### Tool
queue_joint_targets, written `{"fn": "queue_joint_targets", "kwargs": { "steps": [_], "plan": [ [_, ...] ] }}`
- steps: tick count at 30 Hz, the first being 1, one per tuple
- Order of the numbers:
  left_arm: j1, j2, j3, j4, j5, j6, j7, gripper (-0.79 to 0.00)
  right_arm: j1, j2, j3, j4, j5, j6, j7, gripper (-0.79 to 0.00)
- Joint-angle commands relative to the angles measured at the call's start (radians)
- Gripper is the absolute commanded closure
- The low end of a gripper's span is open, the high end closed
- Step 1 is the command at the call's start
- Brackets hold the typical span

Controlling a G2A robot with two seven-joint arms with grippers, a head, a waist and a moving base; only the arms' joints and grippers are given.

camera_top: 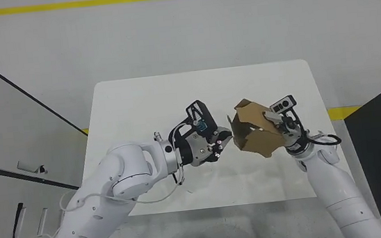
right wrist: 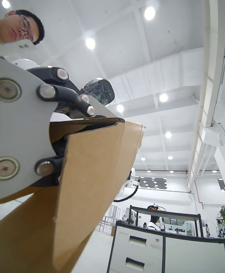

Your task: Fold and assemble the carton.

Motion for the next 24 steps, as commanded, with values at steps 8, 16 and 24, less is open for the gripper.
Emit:
{"fn": "queue_joint_targets", "kwargs": {
  "steps": [8,16,24],
  "plan": [
    [0.025,0.007,-0.032,-0.011,0.007,0.007,0.0,0.0,-0.015,-0.006,0.021,-0.002,0.016,-0.051,-0.1,0.0],
    [0.029,0.006,-0.013,-0.019,-0.005,-0.023,-0.004,0.0,-0.024,-0.01,0.026,-0.011,0.005,-0.07,-0.17,0.0],
    [0.014,0.001,0.022,-0.012,-0.011,-0.036,0.003,0.0,-0.027,-0.015,0.004,-0.034,-0.025,-0.063,-0.184,0.0]
  ]
}}
